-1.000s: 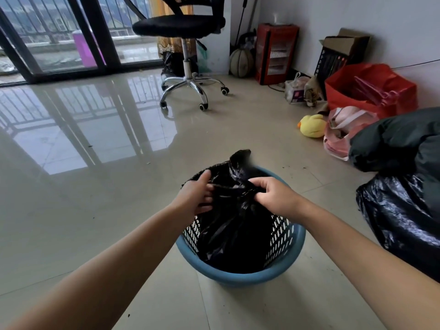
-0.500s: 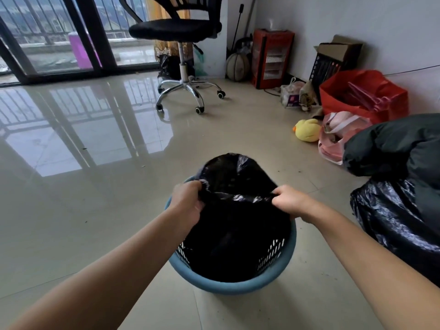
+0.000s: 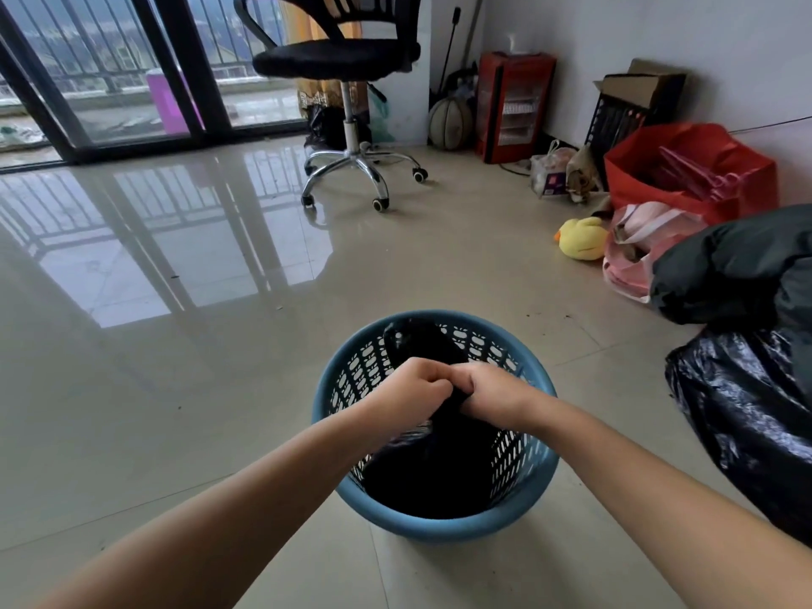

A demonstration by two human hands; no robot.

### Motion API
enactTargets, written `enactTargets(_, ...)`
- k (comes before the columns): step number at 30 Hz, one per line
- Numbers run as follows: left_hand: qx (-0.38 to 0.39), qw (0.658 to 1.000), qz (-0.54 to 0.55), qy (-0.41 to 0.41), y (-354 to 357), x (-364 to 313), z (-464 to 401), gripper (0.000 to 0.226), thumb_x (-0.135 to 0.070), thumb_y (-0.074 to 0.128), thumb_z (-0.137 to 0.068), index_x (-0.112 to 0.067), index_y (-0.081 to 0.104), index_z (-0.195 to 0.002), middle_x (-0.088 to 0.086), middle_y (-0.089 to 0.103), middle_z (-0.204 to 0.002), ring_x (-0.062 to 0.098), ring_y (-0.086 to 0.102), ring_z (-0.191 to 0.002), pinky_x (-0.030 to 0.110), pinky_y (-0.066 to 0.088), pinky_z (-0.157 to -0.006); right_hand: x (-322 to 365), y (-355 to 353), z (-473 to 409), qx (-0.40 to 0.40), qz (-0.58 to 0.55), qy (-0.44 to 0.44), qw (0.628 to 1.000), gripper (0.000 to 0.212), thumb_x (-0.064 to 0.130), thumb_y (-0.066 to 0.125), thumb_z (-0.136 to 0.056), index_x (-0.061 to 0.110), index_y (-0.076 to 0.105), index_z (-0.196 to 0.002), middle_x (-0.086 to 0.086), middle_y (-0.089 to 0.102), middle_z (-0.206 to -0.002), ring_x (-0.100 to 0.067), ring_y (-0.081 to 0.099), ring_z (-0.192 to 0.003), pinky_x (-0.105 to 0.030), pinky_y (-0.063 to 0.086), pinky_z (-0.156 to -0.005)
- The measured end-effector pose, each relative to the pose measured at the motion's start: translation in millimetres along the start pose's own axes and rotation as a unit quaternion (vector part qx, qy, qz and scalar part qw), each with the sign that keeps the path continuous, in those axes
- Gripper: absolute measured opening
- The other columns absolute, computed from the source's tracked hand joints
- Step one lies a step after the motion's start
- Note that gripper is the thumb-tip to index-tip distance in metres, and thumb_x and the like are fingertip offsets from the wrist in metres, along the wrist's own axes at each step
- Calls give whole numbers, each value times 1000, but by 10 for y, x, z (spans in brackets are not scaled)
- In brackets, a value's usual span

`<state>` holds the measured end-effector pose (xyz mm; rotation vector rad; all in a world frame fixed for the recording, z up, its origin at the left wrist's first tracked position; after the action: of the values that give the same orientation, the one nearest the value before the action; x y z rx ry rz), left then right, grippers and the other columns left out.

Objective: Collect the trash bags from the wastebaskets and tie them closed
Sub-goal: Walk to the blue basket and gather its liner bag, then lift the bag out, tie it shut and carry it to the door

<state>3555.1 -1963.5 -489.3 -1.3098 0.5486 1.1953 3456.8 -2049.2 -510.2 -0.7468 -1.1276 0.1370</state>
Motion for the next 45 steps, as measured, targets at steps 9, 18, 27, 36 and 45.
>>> enactTargets(9,-181,967,-144,-106,-733,802,-169,70,-13,63,-83,-13,31,-145,15,45,-134,31,50,-118,43,43,-103,-55,-116,-151,-104,-211,71,969,34,-9,48,-86,14,59,-64,1,64,-55,-12,61,-50,-27,55,-54)
enactTargets(18,-243,890,303,-238,-677,1160,-215,34,16,36,-79,-3,57,-98,16,56,-80,28,54,-65,29,48,-58,592,-545,-31,-254,-471,-81,841,41,-20,36,-85,9,54,-64,6,59,-46,-4,56,-45,-14,48,-46)
enactTargets(27,-470,689,486,-262,-826,1286,-404,41,1,44,-84,-10,55,-122,10,63,-109,29,62,-94,52,50,-92,973,-1084,390,-365,-495,-243,750,41,-17,41,-82,15,59,-63,10,59,-52,-3,54,-52,-14,46,-48)
enactTargets(36,-338,698,609,-166,-697,1127,-583,35,-27,46,-94,-15,49,-127,4,60,-119,23,59,-104,43,50,-86,804,-1034,409,-334,-393,-154,843,44,-16,41,-85,18,59,-64,12,62,-53,-1,60,-55,-16,52,-52)
enactTargets(45,-271,785,507,-230,-543,1001,-467,45,-37,41,-98,-14,39,-137,6,55,-114,17,54,-90,30,50,-65,-286,-103,141,-171,-306,136,927,23,-10,45,-90,5,61,-99,-16,62,-99,-19,63,-80,-21,58,-62)
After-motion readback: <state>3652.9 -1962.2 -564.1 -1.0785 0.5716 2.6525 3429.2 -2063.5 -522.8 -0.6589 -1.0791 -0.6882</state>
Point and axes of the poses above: each hand's wrist, its own z-axis away from the middle knuckle, its own y-axis out of the palm, x = y × z, the point moved 1 cm from there along -z, towards the middle knuckle
